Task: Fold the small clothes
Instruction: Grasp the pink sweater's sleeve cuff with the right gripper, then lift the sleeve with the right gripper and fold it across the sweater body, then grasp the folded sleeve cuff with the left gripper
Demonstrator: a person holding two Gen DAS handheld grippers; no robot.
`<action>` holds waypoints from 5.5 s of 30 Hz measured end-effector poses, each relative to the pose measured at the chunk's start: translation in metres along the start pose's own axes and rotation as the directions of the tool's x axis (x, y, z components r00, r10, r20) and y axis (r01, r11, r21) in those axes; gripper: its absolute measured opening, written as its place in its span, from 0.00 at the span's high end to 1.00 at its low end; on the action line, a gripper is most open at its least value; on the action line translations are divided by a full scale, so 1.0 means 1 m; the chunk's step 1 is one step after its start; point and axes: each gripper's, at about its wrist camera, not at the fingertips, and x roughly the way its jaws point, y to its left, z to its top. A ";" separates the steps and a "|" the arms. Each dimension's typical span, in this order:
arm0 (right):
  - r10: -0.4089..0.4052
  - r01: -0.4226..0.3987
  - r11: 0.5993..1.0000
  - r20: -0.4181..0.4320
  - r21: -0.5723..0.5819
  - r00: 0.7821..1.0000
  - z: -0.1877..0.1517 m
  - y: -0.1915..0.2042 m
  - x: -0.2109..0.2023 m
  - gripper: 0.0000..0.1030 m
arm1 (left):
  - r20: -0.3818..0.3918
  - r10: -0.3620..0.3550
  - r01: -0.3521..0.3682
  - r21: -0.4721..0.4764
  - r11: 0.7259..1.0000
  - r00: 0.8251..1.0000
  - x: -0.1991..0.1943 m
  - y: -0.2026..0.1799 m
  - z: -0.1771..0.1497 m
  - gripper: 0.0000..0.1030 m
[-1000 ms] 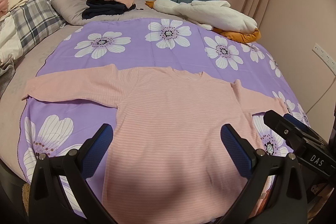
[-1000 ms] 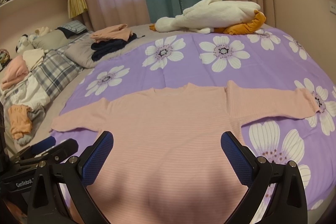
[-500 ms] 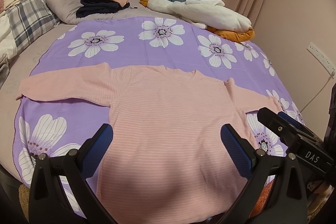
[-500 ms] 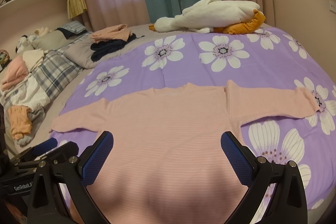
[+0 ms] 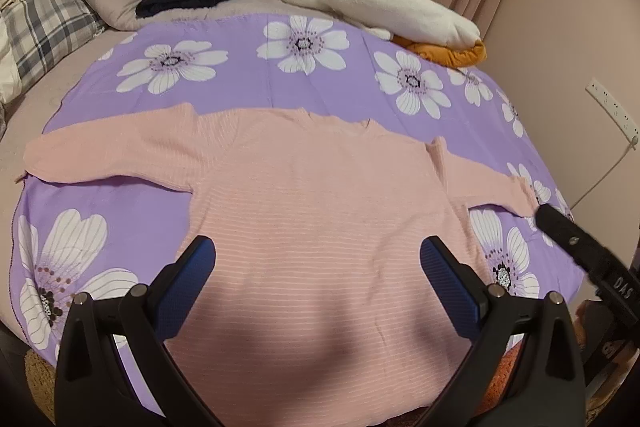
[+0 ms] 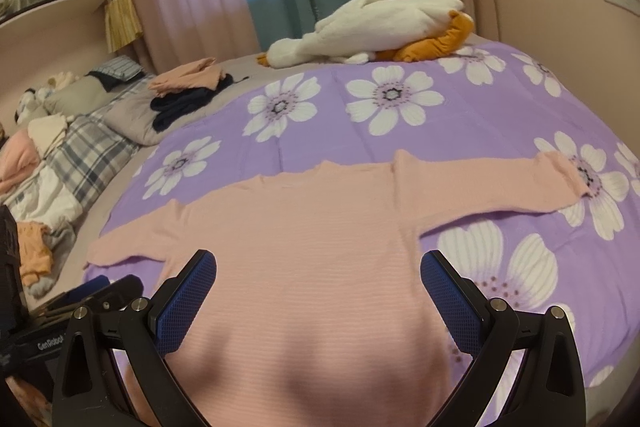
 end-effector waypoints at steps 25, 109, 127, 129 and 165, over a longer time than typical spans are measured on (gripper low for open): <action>-0.267 0.360 0.781 -0.247 0.510 0.931 0.039 -0.316 0.095 0.36 | -0.176 0.083 -0.081 0.016 0.997 0.981 0.086 -0.009 -0.002 0.04; 0.096 -0.083 0.981 -0.066 0.177 0.993 0.078 -0.074 0.118 0.33 | -0.165 -0.186 0.163 -0.144 0.976 0.968 0.132 -0.007 0.060 0.06; 0.038 -0.007 0.953 -0.097 0.303 0.995 0.070 -0.135 0.119 0.33 | -0.194 -0.023 0.004 -0.099 0.995 0.981 0.191 -0.025 0.060 0.86; 0.044 -0.011 0.951 -0.099 0.309 0.994 0.070 -0.136 0.121 0.33 | -0.153 -0.035 0.017 -0.119 0.993 0.988 0.179 -0.020 0.069 0.87; 0.153 -0.073 0.961 -0.297 0.265 0.942 0.030 -0.102 0.215 0.93 | -0.119 0.016 -0.061 -0.385 0.921 0.993 0.140 0.133 0.057 0.80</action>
